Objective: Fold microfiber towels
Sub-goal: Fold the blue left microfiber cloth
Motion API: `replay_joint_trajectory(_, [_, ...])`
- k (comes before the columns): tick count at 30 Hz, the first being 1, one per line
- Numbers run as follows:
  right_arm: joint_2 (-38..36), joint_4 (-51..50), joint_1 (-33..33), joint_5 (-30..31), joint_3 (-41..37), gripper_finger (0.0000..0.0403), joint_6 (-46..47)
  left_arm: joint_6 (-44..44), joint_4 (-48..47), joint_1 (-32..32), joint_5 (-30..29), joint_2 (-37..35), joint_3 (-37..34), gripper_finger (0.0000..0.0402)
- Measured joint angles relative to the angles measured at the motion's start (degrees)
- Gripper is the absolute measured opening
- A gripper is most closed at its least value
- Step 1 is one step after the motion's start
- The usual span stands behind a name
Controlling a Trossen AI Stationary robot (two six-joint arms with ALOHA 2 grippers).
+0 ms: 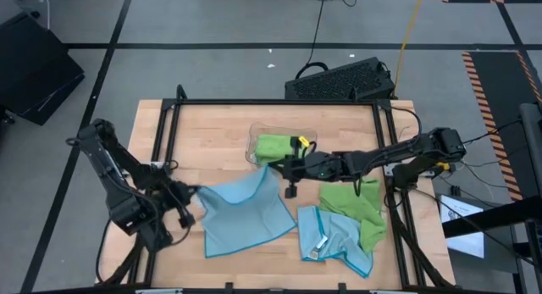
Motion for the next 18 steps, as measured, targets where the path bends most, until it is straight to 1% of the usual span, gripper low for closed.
replay_joint_trajectory(1, [0.00,1.25,-0.21,-0.02,0.00,0.0000,-0.21,-2.18,-1.92,0.22,-0.67,-0.05,0.62,0.0007])
replay_joint_trajectory(2, [0.00,2.11,-0.32,-0.09,0.00,0.0000,-0.25,-2.73,-1.81,0.25,-1.26,-0.19,0.84,0.0007])
replay_joint_trajectory(4, [0.00,2.59,-0.64,-0.22,0.00,0.0000,0.24,-0.29,-0.95,0.42,-1.67,-0.84,0.85,0.0007])
replay_joint_trajectory(5, [0.00,2.32,-0.75,-0.77,0.00,0.0000,0.93,-0.72,-1.38,0.44,-1.62,-1.07,0.85,0.0007])
replay_joint_trajectory(9, [0.02,2.22,-1.06,-5.87,0.00,0.0000,2.54,-2.54,-1.55,0.49,-0.82,-1.08,0.91,0.0007])
replay_joint_trajectory(11, [0.02,4.55,-1.27,-6.18,0.00,0.0000,0.25,-1.80,-1.61,0.47,-1.28,-1.08,1.67,0.0007])
replay_joint_trajectory(15, [0.02,12.44,-3.08,-6.16,0.00,0.0000,-4.76,1.63,-1.49,1.15,-5.82,-1.12,4.80,0.0008])
replay_joint_trajectory(18, [0.00,15.12,-4.80,-6.03,0.00,0.0000,-7.37,4.34,-1.63,2.68,-6.59,-1.19,7.07,0.0008])
